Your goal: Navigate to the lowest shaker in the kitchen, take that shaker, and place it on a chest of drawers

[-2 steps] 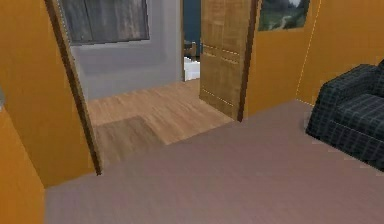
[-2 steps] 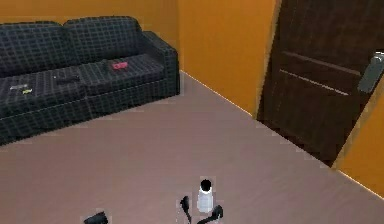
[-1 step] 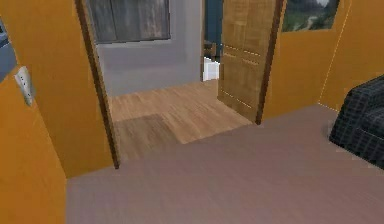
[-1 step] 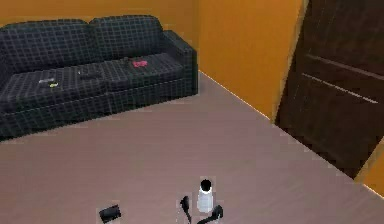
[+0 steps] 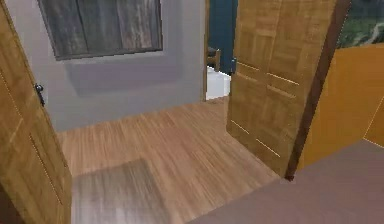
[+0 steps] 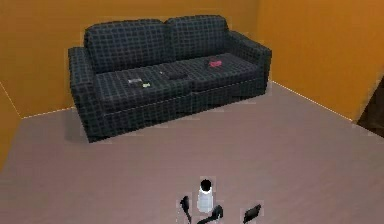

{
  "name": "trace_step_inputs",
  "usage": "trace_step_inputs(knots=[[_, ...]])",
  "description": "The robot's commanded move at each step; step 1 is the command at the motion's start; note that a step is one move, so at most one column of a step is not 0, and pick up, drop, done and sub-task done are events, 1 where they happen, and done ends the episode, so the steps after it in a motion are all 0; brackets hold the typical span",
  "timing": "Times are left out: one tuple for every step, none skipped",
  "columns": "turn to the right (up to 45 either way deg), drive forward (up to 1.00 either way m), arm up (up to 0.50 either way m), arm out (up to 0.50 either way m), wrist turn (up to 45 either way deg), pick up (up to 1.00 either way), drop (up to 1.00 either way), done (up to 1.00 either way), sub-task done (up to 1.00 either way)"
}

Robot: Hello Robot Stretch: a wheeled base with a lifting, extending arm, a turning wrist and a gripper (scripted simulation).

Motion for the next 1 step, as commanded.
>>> trace_step_inputs(knots=[[-3.0, 0.00, 0.00, 0.00, 0.0, 0.00, 0.00, 0.00, 0.00]])
